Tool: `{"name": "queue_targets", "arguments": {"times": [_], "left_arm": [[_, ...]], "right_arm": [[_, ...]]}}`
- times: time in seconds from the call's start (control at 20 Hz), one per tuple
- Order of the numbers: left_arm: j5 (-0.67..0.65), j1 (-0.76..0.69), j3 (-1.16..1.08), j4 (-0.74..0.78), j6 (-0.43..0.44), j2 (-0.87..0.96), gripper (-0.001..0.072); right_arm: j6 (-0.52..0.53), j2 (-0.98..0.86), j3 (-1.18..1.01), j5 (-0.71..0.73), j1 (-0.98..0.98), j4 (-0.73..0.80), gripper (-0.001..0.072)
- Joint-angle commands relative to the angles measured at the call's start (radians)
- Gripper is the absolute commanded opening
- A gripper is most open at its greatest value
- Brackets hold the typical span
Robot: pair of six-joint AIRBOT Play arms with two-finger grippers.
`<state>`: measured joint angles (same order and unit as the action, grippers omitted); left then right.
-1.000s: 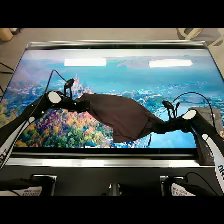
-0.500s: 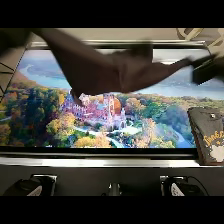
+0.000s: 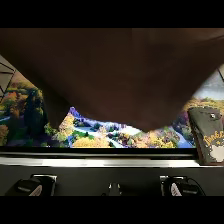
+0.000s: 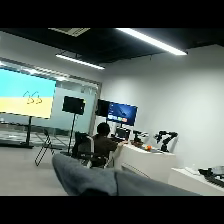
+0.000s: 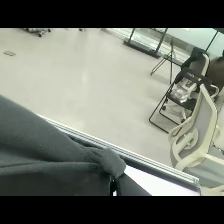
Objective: Fold the shirts.
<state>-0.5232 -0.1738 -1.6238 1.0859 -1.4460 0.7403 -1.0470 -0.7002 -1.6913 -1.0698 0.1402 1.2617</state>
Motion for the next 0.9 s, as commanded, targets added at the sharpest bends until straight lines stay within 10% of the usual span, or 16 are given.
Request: {"name": "queue_targets", "arguments": {"times": [0.0, 0.5, 0.85], "left_arm": [[0.019, 0.002, -0.005, 0.016, -0.001, -0.007, 0.0025], [-0.109, 0.002, 0.149, 0.078, -0.002, 0.166, 0.0025], [-0.118, -0.001, 0.348, 0.055, -0.073, 0.489, 0.0025]], "right_arm": [[0.004, 0.007, -0.009, -0.027, 0.0, 0.019, 0.0025], [-0.008, -0.303, 0.03, -0.069, 0.0, 0.077, 0.0025], [-0.008, -0.873, 0.041, 0.41, -0.001, -0.354, 0.0025]]}}
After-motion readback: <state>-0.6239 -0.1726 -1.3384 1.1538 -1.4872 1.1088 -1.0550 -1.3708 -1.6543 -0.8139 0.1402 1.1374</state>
